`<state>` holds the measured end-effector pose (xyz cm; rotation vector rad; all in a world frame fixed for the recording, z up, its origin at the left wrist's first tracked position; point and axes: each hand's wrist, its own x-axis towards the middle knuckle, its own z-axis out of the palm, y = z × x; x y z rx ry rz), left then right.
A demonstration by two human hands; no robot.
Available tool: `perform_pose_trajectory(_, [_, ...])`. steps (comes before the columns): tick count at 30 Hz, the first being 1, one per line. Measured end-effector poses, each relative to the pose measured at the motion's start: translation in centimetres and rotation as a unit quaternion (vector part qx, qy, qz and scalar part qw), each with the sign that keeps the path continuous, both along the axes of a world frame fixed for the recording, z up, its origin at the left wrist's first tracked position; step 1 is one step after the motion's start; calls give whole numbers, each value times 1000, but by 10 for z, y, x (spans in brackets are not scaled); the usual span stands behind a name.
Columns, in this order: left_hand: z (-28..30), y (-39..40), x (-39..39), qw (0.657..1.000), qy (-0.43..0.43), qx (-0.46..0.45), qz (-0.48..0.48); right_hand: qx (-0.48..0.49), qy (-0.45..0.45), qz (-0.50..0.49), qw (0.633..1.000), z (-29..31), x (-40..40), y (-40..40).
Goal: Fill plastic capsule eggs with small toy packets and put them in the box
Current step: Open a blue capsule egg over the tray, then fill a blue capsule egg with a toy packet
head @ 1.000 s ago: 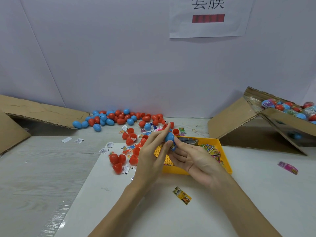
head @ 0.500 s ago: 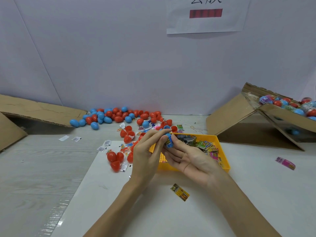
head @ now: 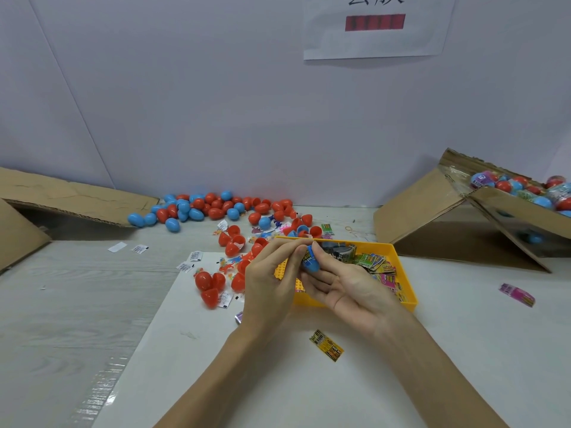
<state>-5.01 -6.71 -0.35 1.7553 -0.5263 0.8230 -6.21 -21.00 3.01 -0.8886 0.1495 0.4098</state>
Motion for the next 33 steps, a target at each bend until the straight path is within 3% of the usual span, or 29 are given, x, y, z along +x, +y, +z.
perform_pose_trajectory(3, [1,2,1,998,34,26,-45,-8,-35,-9,999,-1,2,-2])
perform_pose_trajectory(6, [-1,9,6,992,60,77,-80,-96,-108,-33,989,-4,1,-5])
perform_pose_trajectory(13, [-3,16,12,984,-8,174,-32,-357,-230,-101,900,-7,-3,1])
perform_pose_trajectory(22, [-7,9,7,978,-56,199,37,-431,-251,-153,853,-11,-6,9])
perform_pose_trajectory(28, [-10,15,10,948,-66,300,87,-424,-225,-136,867,-12,-3,1])
perform_pose_trajectory(31, [-9,20,13,946,-55,304,98,-315,-189,-123,922,5,9,-22])
perform_pose_trajectory(33, [-11,23,17,942,-52,318,96,-188,-159,-146,958,33,26,-59])
